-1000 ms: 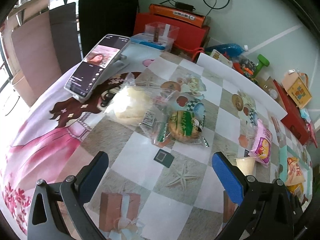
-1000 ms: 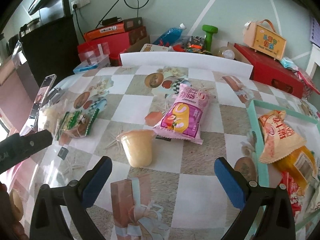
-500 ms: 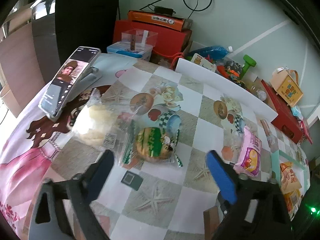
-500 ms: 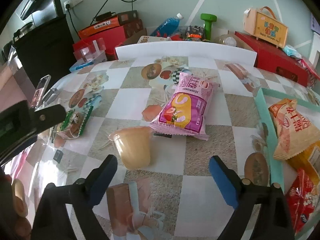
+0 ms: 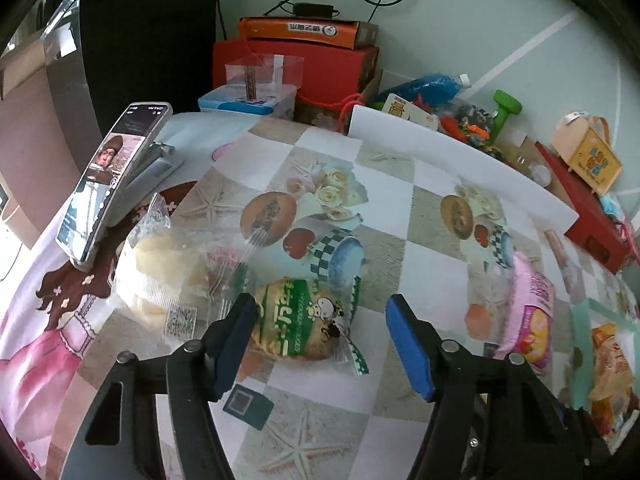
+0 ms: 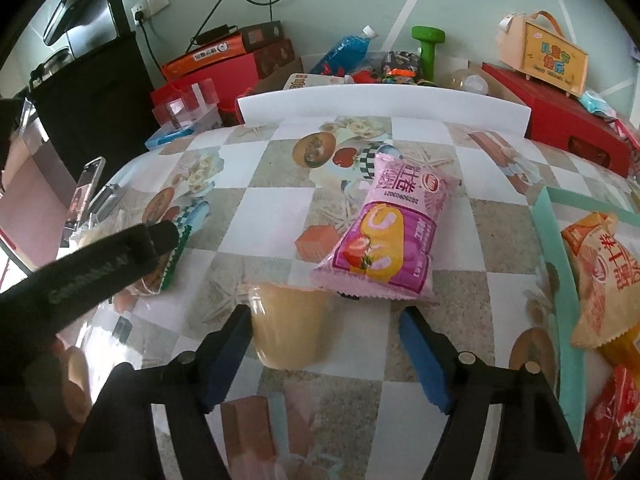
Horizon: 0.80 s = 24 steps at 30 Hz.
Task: Organize snacks
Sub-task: 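Grasp the yellow pudding cup with the right tool while the left tool grasps the green-wrapped bread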
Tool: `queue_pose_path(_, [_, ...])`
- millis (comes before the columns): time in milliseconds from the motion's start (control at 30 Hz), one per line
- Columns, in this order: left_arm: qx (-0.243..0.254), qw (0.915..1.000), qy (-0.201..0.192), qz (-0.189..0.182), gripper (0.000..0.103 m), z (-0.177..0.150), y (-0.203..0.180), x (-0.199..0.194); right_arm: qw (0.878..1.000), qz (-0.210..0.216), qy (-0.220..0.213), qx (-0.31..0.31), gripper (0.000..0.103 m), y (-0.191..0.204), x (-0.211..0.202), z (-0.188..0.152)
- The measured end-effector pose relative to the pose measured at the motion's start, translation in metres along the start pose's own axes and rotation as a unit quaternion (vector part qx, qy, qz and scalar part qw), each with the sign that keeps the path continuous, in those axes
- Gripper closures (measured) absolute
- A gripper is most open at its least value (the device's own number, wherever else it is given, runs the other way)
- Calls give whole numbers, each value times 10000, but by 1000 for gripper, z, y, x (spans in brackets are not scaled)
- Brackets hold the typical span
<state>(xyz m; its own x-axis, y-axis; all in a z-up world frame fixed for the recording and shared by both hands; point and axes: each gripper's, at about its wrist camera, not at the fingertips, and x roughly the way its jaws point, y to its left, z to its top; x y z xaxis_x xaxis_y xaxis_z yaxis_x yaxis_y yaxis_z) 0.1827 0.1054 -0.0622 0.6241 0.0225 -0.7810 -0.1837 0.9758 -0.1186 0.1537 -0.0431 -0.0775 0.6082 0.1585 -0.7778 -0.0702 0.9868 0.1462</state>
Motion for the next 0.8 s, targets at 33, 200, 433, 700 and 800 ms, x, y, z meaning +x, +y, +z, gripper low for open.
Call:
queue_pose_path(33, [43, 10000, -9, 30, 34, 0, -2, 1, 10000, 11, 3, 2, 25, 0, 1, 0])
queue_pose_path(200, [194, 9997, 16, -167, 34, -1, -11, 1, 10000, 54, 3, 25, 25, -1, 1, 2])
queue_pose_path(433, [277, 9984, 119, -472, 34, -1, -21, -1, 9999, 92, 5, 66, 25, -3, 0, 2])
queue_pose_path(700, [254, 9995, 26, -200, 37, 2, -18, -5, 9999, 63, -24, 77, 41, -6, -1, 2])
queue_pose_path(800, [130, 9999, -7, -67, 37, 3, -9, -3, 9999, 60, -26, 109, 42, -8, -1, 2])
